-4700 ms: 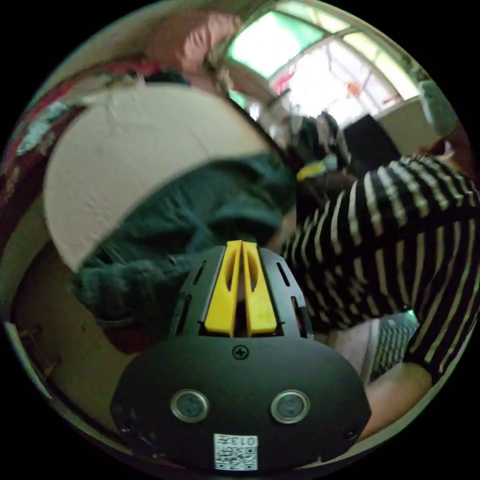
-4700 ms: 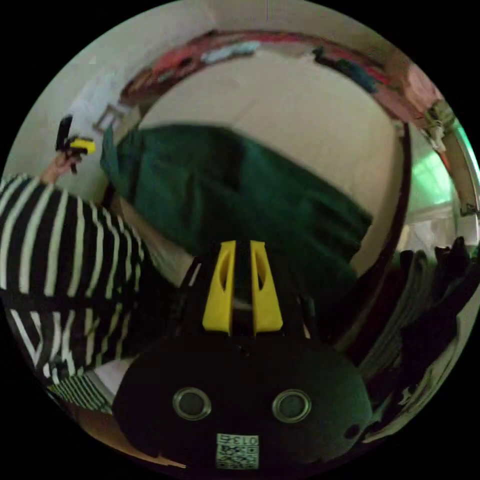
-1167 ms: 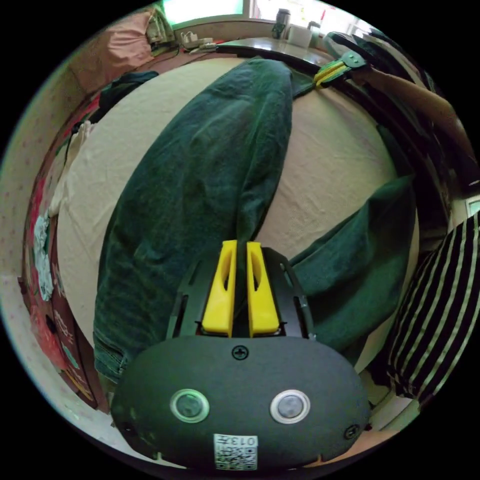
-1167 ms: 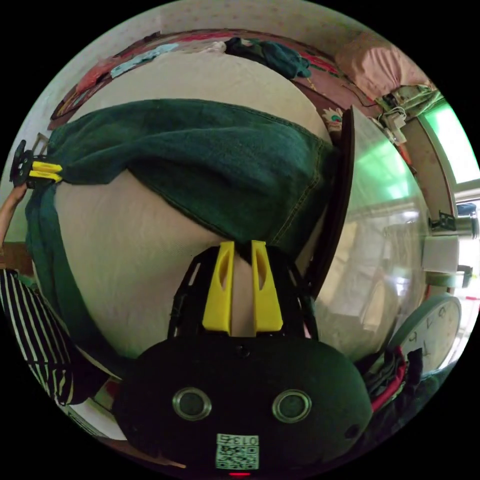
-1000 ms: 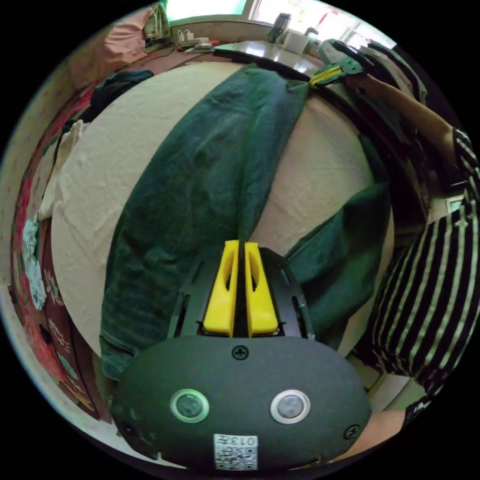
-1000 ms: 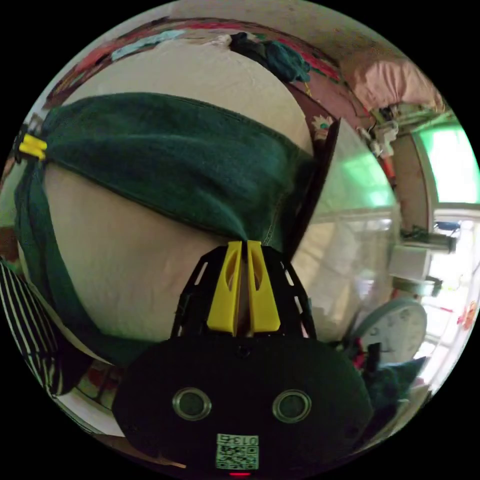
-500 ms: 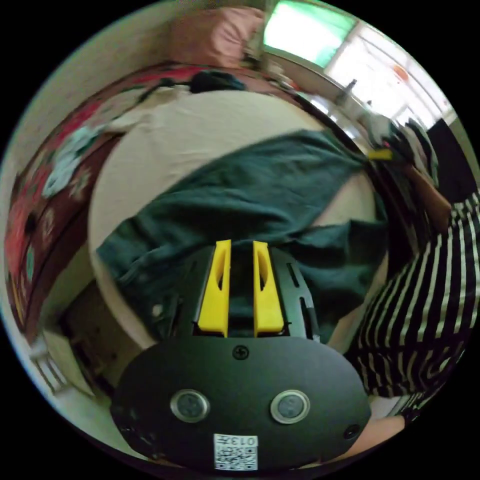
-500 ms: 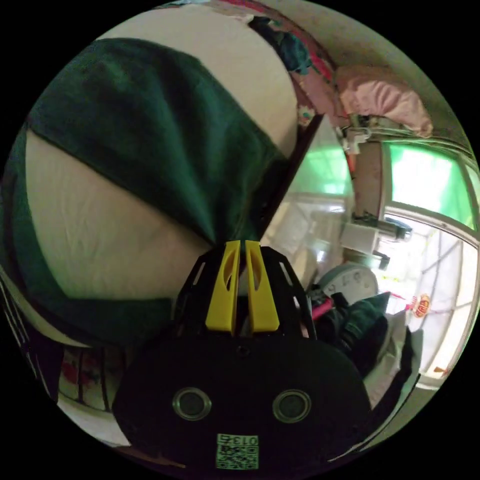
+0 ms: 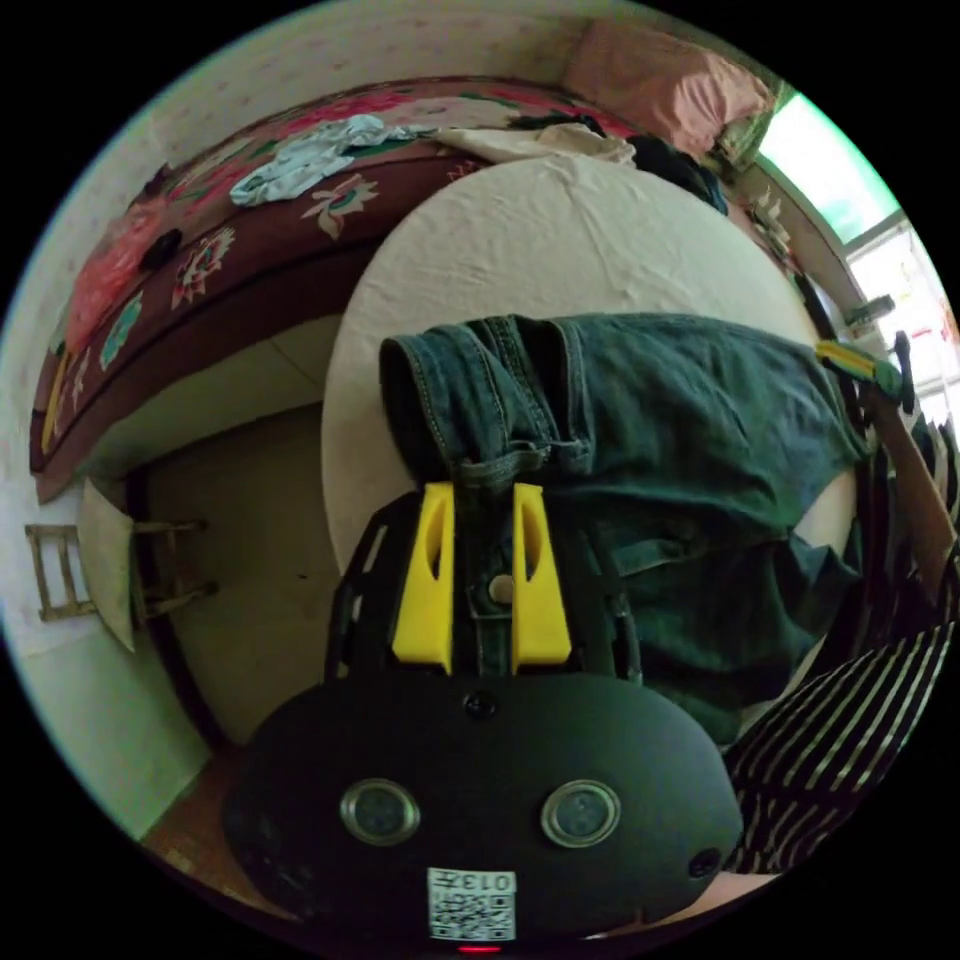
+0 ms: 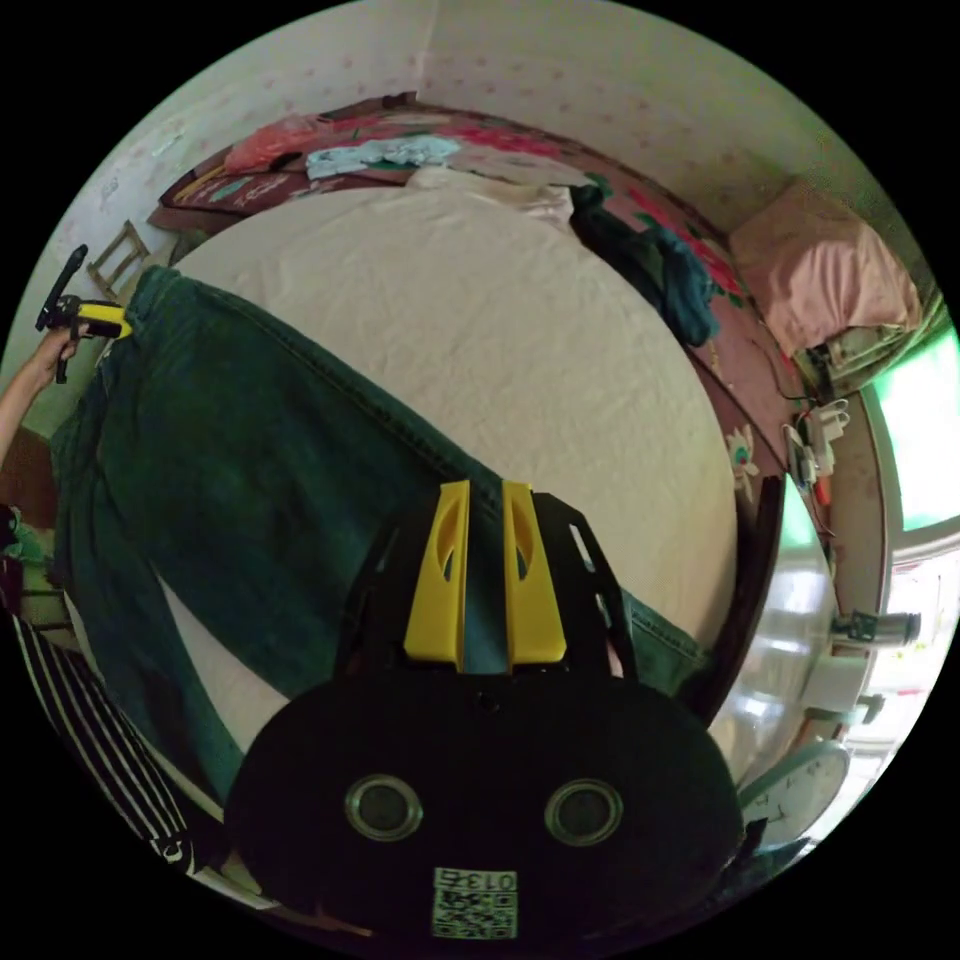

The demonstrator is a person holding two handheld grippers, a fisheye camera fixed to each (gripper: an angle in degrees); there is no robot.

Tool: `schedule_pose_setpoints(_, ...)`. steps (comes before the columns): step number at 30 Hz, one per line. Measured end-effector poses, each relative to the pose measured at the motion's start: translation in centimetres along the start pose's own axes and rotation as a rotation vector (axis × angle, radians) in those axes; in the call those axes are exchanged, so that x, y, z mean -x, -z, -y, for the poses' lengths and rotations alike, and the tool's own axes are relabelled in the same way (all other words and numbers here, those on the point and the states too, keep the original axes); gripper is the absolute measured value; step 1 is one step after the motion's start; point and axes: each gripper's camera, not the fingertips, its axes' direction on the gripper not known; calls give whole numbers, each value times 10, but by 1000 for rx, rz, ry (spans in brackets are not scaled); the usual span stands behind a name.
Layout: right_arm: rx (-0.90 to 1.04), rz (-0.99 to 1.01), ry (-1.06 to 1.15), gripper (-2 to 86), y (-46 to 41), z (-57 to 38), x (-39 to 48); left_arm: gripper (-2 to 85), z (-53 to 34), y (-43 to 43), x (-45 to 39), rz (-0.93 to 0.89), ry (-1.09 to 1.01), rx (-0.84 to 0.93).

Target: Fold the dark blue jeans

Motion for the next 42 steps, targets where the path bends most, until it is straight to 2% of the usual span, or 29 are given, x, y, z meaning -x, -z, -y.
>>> schedule_pose_setpoints(5, 91, 79, 34, 15, -27, 7, 3, 49, -15, 11, -3, 46, -45, -22)
schedule_pose_setpoints(8, 65, -89, 19, 6, -23, 9, 9, 48, -34, 27, 9, 5, -36, -96)
schedule_pose_setpoints(11, 34, -80, -47, 2, -23, 8, 8, 53, -46, 21, 17, 64, -24, -84)
schedule_pose_setpoints(15, 9, -147, -136, 0, -10, -20, 9, 65, -64, -5, 35, -26, 70, -62)
schedule_pose_setpoints(17, -18, -184, -175, -1, -2, -46, 10, 61, -77, 3, 28, 23, 58, -134)
schedule_pose_setpoints(19, -43, -194, -215, -1, 4, -77, 9, 62, -98, 21, 3, 156, -56, -263)
schedule_pose_setpoints(21, 2, -241, -258, -1, -1, -114, 10, 66, -112, 25, -20, 169, -134, -322)
schedule_pose_setpoints(27, 110, -298, -379, -1, -21, -168, 8, 39, -135, -29, -77, 66, -283, -172)
schedule_pose_setpoints(30, 158, -269, -451, -1, -26, -185, 1, 12, -142, -62, -86, 117, -315, -45)
schedule_pose_setpoints(31, 182, -283, -467, -1, -25, -188, 0, 6, -148, -62, -85, 110, -299, -74)
schedule_pose_setpoints(34, 79, -311, -496, -1, -5, -212, 7, 0, -166, -51, -86, 31, -291, -135)
schedule_pose_setpoints(37, 138, -375, -518, 0, -13, -242, 19, -1, -191, -60, -93, 7, -306, -87)
schedule_pose_setpoints(39, 284, -320, -521, 0, -40, -266, 21, -1, -205, -76, -97, 13, -316, -38)
schedule_pose_setpoints(41, 224, -331, -531, 1, -38, -278, 24, -1, -214, -88, -96, 37, -308, -19)
schedule_pose_setpoints(42, 268, -309, -537, 1, -37, -282, 22, 0, -217, -89, -92, 22, -279, -29)
